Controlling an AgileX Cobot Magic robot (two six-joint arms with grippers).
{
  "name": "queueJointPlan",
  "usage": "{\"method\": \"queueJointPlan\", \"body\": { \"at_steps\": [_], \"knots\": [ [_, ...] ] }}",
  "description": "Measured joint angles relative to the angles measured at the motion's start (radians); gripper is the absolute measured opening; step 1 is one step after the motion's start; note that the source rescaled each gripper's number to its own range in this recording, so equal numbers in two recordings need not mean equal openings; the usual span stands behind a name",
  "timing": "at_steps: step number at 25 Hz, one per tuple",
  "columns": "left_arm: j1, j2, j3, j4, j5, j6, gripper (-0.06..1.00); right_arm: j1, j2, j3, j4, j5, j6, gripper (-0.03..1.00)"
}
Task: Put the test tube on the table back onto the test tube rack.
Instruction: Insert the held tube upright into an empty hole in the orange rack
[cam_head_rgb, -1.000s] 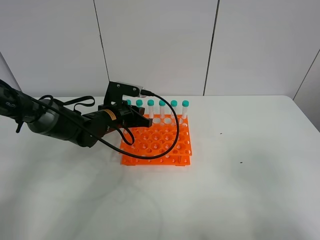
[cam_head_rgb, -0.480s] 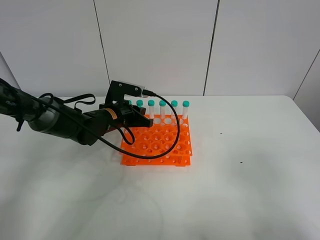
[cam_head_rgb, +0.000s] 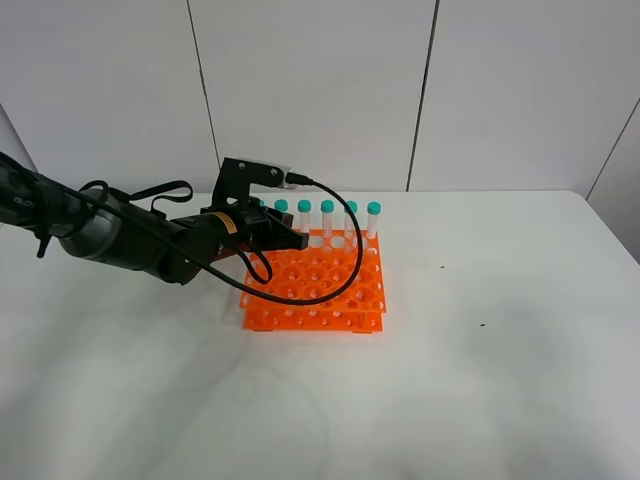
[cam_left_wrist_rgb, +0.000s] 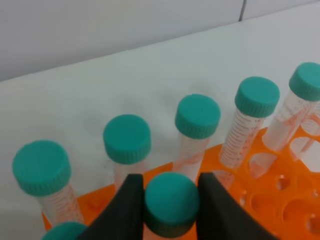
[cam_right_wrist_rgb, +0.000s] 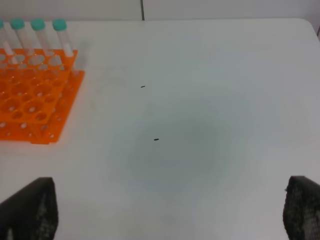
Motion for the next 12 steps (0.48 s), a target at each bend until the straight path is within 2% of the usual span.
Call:
{"method": "queueJointPlan", "body": {
  "at_steps": [5,12],
  "knots": [
    [0.0,0.0,0.0,0.001,0.007,-0.034,0.0,0.0,0.0,0.0,0.0,0.0,0.0,1.0],
    [0.0,0.001,0.0,0.002,0.009,-0.018,0.0,0.0,0.0,0.0,0.0,0.0,0.0,1.0]
  ]
}}
